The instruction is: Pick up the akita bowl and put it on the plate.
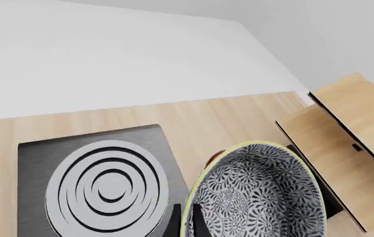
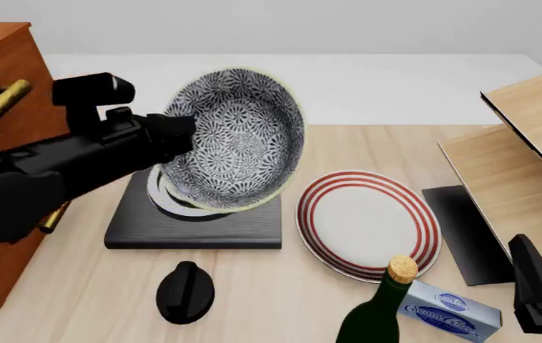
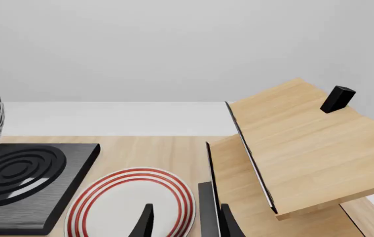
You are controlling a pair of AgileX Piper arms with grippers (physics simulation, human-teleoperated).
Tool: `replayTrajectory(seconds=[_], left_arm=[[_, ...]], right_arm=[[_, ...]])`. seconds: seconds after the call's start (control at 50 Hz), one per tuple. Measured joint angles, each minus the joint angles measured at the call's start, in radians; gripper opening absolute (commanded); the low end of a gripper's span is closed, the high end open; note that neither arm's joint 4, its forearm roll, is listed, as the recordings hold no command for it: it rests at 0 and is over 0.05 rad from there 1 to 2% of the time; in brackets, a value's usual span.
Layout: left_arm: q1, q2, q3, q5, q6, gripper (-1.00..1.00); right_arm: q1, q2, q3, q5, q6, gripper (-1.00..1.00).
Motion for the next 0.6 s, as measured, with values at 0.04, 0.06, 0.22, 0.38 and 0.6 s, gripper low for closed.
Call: replayTrajectory(seconds=[0.04,0.06,0.22,0.38,0.6], left_arm=[[-0.01,0.016,-0.005,-0.008,-0.001,-1.0],[-0.015,0.023,-0.008,-0.011,-0.002,-1.0],[-0.053,0.091,-0.037,-0.034,-0.014,-1.0],[-0.101,0.173,-0.06,-0.064,-0.038,-1.0],[-0.153,0.265,-0.097,-0.097,-0.063,-1.0]], right_arm=[[0.0,0.0,0.0,0.0,0.0,1.0],[0.0,0.0,0.0,0.0,0.0,1.0],[0.0,0.0,0.0,0.0,0.0,1.0],[0.0,0.0,0.0,0.0,0.0,1.0],[0.0,0.0,0.0,0.0,0.0,1.0]])
